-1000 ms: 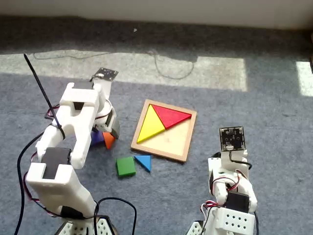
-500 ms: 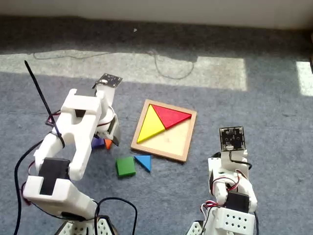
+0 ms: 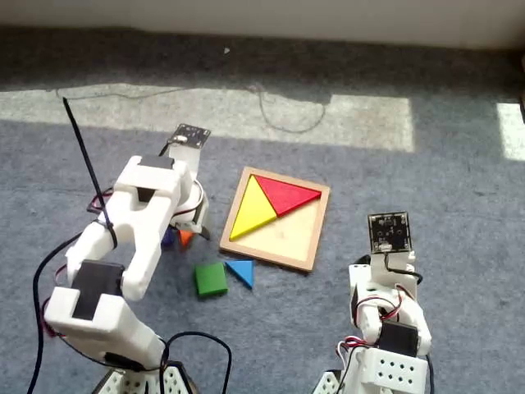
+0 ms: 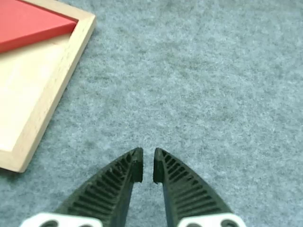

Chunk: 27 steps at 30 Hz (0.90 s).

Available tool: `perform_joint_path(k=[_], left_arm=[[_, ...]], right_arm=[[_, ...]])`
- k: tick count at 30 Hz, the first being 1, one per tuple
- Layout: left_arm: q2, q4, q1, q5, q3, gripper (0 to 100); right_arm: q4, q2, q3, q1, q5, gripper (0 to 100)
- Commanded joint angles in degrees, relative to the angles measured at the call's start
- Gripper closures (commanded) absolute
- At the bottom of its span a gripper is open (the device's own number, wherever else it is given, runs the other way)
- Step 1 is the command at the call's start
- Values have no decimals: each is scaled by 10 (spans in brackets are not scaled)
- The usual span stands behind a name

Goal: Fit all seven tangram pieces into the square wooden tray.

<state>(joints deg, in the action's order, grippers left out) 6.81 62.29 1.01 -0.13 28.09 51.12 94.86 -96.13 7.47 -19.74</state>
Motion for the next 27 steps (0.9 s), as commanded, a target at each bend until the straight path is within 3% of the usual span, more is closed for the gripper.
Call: perform_joint_path(k=[1, 6, 11, 18, 27], left_arm=[[58, 34, 15, 18, -91, 758], [115, 72, 15, 18, -160, 764], [118, 65, 20, 13, -169, 860], [116, 51, 22, -23, -169, 896], [-40, 51, 104, -110, -106, 919]], right_arm=[[1, 6, -49, -5, -6, 942], [2, 6, -49, -5, -6, 942], [2, 6, -49, -5, -6, 942], [2, 6, -49, -5, -6, 942], [2, 6, -49, -5, -6, 942]])
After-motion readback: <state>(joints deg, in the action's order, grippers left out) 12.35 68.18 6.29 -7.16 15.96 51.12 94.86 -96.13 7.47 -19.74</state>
